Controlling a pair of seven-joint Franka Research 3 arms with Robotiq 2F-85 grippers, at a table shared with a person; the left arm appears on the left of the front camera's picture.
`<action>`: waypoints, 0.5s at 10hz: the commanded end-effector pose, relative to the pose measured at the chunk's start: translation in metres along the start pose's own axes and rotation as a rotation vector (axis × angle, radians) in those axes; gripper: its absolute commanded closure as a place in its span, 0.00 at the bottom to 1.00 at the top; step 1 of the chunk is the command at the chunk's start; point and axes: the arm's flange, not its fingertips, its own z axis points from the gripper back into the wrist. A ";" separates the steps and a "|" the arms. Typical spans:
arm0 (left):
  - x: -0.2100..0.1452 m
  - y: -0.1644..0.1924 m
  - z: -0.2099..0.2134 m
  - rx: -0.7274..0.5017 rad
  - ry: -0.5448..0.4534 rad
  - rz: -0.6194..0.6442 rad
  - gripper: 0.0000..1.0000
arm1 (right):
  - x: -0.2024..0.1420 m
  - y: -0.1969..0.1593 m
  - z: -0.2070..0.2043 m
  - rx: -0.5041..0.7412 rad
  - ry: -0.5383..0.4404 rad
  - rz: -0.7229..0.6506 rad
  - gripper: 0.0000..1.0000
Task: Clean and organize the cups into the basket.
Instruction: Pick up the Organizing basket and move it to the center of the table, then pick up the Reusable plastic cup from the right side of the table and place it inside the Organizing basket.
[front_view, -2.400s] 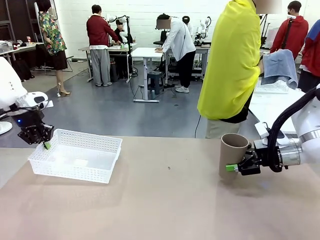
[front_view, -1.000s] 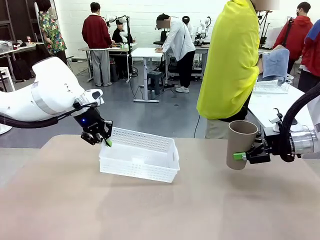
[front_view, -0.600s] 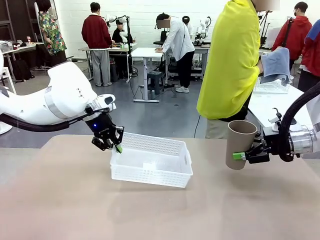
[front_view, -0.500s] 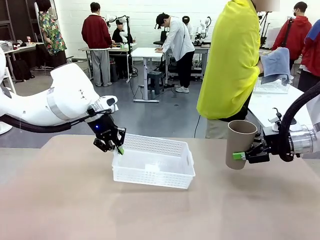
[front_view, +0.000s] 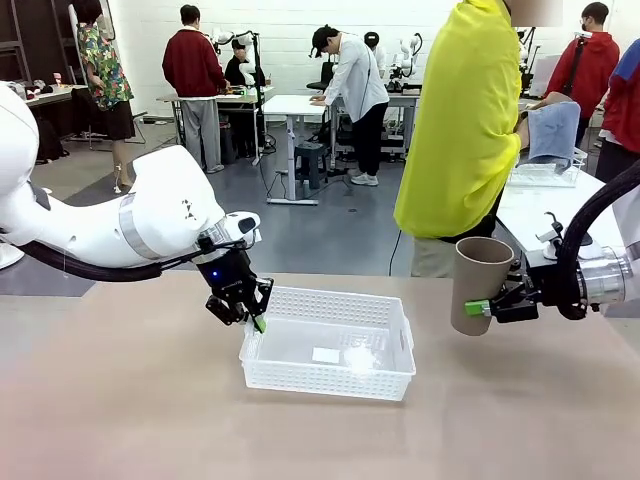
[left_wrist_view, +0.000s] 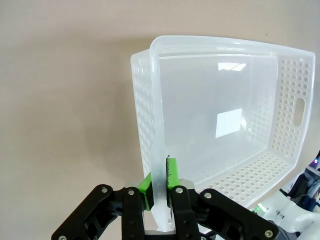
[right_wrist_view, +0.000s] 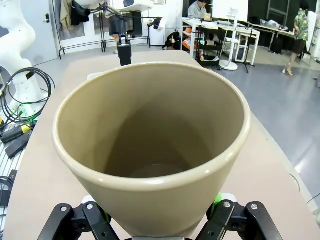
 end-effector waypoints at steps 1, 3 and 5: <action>0.001 0.001 0.001 -0.005 0.006 0.001 1.00 | 0.001 0.000 0.000 -0.001 0.000 0.004 0.17; 0.001 0.001 0.001 -0.005 0.006 0.001 1.00 | 0.001 0.000 0.000 -0.001 0.000 0.004 0.17; 0.001 0.001 0.001 -0.005 0.006 0.001 1.00 | 0.000 0.000 0.000 0.000 0.001 0.000 0.17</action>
